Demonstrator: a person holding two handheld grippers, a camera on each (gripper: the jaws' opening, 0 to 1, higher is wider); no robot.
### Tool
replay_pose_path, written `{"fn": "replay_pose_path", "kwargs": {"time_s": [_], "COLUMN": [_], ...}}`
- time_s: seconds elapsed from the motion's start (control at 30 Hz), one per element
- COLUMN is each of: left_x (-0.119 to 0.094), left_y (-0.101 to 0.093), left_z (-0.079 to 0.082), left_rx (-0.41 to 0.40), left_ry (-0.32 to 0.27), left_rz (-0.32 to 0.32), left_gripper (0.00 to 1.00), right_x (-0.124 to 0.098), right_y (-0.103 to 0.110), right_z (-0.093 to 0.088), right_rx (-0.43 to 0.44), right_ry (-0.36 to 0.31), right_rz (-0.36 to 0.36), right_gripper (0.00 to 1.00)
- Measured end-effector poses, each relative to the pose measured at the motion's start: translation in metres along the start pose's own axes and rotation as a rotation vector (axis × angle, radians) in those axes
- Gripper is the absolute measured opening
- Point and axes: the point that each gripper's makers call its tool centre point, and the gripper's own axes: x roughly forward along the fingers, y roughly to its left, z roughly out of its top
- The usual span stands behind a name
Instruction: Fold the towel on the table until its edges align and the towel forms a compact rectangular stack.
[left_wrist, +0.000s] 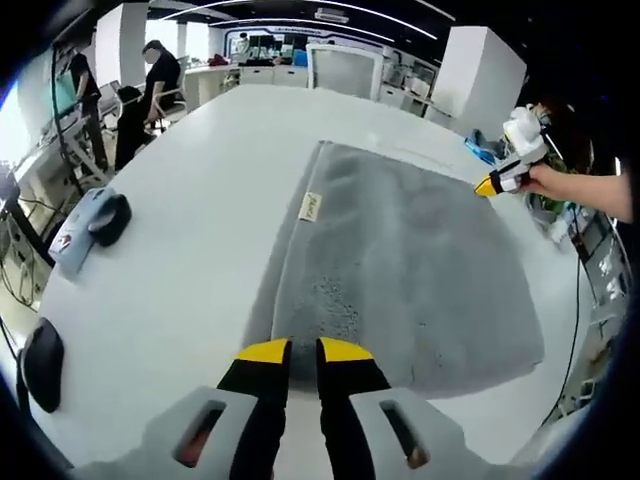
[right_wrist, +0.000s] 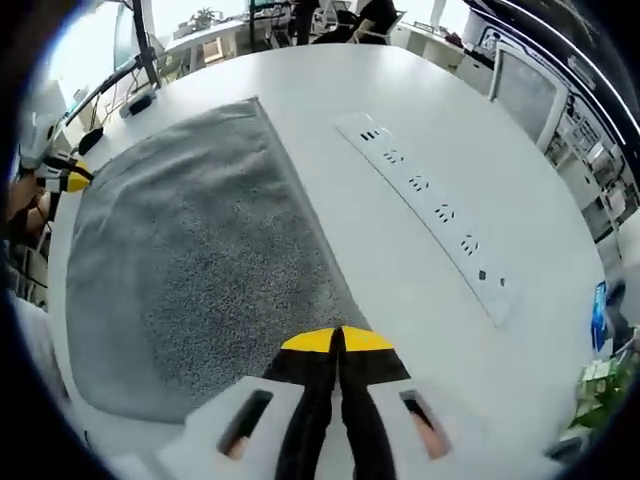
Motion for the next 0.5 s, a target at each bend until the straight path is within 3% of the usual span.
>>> {"fn": "replay_pose_path", "kwargs": {"time_s": [0.23, 0.37, 0.43, 0.5], "left_x": [0.002, 0.004, 0.003, 0.005], "left_y": [0.001, 0.003, 0.001, 0.004], "left_z": [-0.003, -0.002, -0.003, -0.002], "left_rx": [0.003, -0.007, 0.022, 0.114], "left_ry": [0.001, 0.016, 0.016, 0.018], "left_rz": [0.023, 0.032, 0.031, 0.027], "left_gripper": [0.11, 0.11, 0.10, 0.09], "right_x": [0.007, 0.005, 0.004, 0.004], "right_y": [-0.003, -0.003, -0.002, -0.002], "right_z": [-0.015, -0.014, -0.014, -0.015], "right_rx": [0.026, 0.094, 0.090, 0.104], "right_ry": [0.046, 0.036, 0.038, 0.055], "right_rz": [-0.016, -0.015, -0.012, -0.009], "right_gripper": [0.00, 0.00, 0.00, 0.00]}}
